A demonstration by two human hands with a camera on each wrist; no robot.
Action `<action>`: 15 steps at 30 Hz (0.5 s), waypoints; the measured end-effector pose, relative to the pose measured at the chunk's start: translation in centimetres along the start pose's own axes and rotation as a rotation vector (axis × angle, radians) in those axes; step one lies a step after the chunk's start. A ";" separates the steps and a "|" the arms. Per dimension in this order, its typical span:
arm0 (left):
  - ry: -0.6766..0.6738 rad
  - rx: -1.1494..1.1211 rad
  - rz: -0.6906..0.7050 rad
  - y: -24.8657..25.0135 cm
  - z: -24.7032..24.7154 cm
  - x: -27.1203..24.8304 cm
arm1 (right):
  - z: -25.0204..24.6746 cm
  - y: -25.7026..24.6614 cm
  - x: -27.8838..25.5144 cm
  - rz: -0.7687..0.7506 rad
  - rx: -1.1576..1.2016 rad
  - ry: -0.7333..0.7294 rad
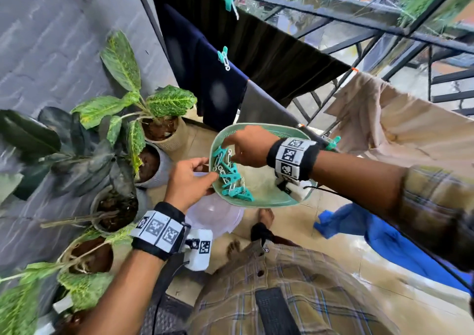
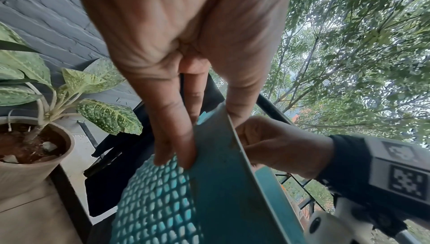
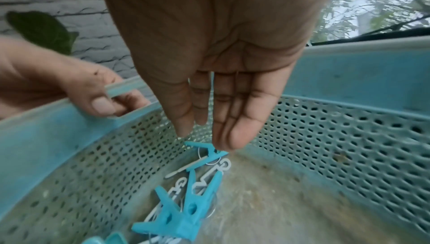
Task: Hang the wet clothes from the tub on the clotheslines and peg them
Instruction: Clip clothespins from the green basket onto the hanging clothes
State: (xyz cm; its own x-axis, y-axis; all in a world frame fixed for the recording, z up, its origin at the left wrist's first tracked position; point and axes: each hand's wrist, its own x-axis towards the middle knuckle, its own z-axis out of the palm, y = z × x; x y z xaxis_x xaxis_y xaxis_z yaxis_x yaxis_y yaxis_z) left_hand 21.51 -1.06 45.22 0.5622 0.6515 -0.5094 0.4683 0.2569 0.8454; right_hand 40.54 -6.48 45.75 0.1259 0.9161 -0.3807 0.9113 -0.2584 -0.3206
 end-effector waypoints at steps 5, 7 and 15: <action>-0.033 -0.006 0.028 -1.0 -0.6 -1.8 | 1.9 -2.6 -0.6 -0.035 -0.149 -0.050; -0.033 0.008 0.052 -1.3 -0.6 -2.4 | 2.5 -3.1 -0.9 -0.023 -0.193 -0.052; -0.053 -0.051 0.035 -2.5 -0.9 -4.1 | 3.5 -4.6 -2.6 -0.022 -0.372 -0.036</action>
State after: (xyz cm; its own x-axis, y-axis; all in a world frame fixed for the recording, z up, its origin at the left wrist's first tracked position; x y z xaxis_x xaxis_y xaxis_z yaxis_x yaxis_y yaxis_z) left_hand 17.45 -3.66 45.36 0.6135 0.6223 -0.4861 0.4129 0.2719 0.8692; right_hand 34.61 -8.72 45.14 0.0973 0.9072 -0.4093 0.9946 -0.1039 0.0062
